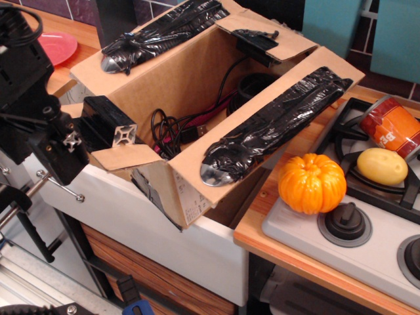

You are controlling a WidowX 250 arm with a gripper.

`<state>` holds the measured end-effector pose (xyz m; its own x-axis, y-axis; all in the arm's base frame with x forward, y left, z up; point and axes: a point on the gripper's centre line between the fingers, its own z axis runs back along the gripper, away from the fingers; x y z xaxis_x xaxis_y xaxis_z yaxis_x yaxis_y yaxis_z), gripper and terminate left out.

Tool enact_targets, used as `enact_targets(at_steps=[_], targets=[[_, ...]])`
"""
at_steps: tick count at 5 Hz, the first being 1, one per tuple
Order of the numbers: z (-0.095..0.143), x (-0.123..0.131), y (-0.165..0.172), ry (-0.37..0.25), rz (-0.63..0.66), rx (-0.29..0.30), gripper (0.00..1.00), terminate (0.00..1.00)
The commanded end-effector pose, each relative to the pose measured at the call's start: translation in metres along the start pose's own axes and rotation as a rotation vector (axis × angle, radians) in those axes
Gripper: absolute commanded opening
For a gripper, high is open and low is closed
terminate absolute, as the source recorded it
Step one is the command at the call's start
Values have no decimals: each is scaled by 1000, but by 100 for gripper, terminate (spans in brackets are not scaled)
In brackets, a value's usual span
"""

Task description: Close small4fbox flaps

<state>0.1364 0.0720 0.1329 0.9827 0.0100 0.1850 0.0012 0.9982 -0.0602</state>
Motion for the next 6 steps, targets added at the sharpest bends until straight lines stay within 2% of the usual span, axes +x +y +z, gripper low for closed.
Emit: enact_targets(at_steps=[1,4,6], targets=[[0,0,0,0,0,0,100,0],[-30,9,-6,-28,-14,-73,100,0],[-29,32,-13,-47,-82,-88,100,0]])
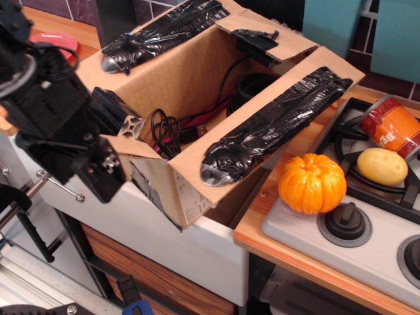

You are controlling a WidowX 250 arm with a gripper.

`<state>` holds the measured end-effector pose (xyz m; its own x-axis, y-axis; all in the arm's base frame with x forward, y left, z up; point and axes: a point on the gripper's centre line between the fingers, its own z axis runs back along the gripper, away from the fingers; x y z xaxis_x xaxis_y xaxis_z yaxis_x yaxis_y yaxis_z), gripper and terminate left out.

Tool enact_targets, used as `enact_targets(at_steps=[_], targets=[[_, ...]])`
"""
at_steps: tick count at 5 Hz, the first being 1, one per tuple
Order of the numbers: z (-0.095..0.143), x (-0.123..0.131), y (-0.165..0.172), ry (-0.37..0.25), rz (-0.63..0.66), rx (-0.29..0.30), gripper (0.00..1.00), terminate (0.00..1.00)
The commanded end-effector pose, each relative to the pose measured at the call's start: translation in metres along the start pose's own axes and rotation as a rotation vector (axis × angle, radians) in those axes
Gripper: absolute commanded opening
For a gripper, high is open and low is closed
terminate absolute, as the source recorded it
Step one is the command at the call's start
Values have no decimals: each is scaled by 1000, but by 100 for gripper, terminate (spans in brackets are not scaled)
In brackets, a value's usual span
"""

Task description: Close small4fbox flaps

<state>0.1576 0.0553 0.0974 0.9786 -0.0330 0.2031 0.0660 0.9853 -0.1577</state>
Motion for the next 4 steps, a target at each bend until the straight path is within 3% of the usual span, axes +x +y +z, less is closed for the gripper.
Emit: enact_targets(at_steps=[1,3,4], targets=[[16,32,-3,-29,-71,30,100,0],[18,57,-6,-15,-149,42,100,0],[20,78,-6,5,-170,19,100,0]])
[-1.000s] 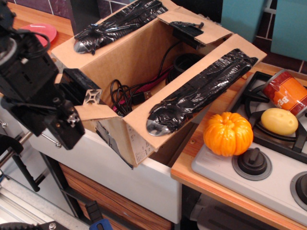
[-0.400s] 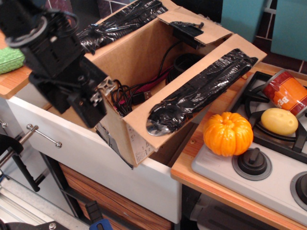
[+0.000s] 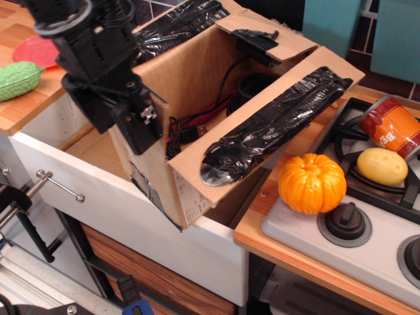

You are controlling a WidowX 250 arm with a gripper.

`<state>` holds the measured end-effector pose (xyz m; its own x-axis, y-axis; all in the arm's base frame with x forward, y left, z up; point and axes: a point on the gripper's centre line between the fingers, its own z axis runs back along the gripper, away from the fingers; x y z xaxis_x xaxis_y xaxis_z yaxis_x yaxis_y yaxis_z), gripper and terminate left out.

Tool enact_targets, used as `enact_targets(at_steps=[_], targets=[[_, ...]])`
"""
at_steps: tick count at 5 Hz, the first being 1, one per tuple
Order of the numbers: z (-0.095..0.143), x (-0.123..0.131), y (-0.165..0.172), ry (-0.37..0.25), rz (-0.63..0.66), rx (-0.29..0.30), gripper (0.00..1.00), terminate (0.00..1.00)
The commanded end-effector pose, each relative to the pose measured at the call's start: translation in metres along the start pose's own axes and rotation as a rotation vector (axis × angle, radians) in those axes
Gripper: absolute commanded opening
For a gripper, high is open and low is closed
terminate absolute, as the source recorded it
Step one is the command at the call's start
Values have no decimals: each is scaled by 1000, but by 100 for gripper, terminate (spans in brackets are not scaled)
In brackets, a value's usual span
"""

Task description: Close small4fbox flaps

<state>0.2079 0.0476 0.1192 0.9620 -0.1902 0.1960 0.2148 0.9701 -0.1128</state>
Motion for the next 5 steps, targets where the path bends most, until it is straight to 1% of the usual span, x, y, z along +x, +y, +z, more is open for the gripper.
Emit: enact_targets(at_steps=[1,2,4,5], targets=[[7,27,5,-22,-24,8,100,0],[2,48,8,-42,-47,-14,100,0],[-17,62,11,-59,-47,-79,100,0],[-20,60,9,-51,-32,-77,100,100]])
